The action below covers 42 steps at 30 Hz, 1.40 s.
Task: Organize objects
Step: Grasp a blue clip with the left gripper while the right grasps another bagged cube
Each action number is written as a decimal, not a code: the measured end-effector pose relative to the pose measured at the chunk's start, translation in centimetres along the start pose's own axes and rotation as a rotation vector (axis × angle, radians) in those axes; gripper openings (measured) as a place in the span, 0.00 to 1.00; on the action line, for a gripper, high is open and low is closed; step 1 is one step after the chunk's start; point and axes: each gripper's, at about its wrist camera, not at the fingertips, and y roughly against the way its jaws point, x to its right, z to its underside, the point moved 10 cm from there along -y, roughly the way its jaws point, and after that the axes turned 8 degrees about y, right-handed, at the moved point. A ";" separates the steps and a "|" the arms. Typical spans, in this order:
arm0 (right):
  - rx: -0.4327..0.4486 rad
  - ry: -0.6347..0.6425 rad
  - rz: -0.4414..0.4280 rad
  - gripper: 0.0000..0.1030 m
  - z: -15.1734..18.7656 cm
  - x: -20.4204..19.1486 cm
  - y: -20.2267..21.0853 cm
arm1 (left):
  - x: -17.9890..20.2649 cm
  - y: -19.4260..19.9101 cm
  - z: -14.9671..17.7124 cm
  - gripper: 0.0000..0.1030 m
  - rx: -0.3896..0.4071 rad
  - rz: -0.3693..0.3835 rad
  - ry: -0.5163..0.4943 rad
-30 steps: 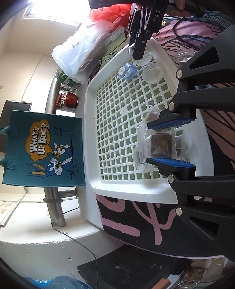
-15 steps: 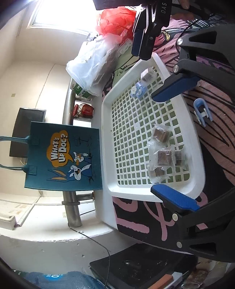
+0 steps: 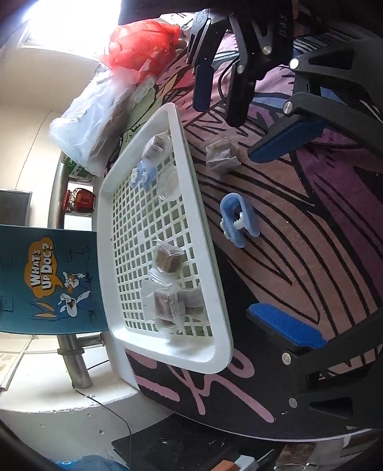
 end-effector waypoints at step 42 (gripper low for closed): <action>-0.058 0.086 -0.003 0.27 1.2 -2.4 -2.9 | -1.3 0.3 0.4 0.29 0.035 -0.014 0.023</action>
